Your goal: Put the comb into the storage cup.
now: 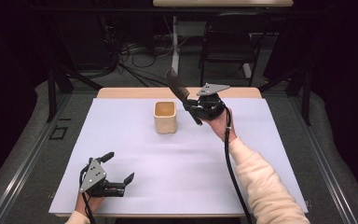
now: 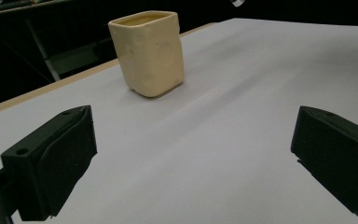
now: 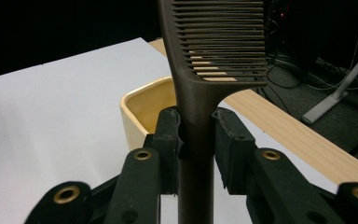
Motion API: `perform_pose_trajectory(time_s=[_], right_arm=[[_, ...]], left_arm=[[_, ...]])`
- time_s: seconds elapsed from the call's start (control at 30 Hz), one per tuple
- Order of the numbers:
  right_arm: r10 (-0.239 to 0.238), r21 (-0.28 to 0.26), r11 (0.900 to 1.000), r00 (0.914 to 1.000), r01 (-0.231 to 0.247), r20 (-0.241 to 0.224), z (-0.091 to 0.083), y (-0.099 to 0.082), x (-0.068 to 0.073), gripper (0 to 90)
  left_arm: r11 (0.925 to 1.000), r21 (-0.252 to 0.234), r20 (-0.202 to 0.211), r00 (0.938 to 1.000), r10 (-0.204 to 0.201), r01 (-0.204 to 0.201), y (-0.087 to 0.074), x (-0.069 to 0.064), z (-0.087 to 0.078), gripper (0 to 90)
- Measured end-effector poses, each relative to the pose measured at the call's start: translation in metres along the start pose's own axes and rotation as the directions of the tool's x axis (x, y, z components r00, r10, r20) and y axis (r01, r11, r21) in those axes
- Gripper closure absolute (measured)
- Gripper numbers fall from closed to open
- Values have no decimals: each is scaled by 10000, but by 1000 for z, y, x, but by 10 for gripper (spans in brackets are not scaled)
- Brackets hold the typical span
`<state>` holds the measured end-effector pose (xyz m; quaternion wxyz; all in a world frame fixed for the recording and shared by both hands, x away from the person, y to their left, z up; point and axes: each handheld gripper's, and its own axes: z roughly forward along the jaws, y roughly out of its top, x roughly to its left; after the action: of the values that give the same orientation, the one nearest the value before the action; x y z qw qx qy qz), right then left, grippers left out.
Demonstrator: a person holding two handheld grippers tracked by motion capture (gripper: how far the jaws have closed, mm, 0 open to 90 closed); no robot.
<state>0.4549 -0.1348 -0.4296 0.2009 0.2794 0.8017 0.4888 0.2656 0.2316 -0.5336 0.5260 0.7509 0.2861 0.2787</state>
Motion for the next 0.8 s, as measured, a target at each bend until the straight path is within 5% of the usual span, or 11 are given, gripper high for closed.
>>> perform_pose_trajectory(time_s=[0.8], right_arm=[[6,-215,9998,10000,-6,-25,15,14,2,721]], left_arm=[[10000,-19,4,10000,-33,33,0,0,0,1]])
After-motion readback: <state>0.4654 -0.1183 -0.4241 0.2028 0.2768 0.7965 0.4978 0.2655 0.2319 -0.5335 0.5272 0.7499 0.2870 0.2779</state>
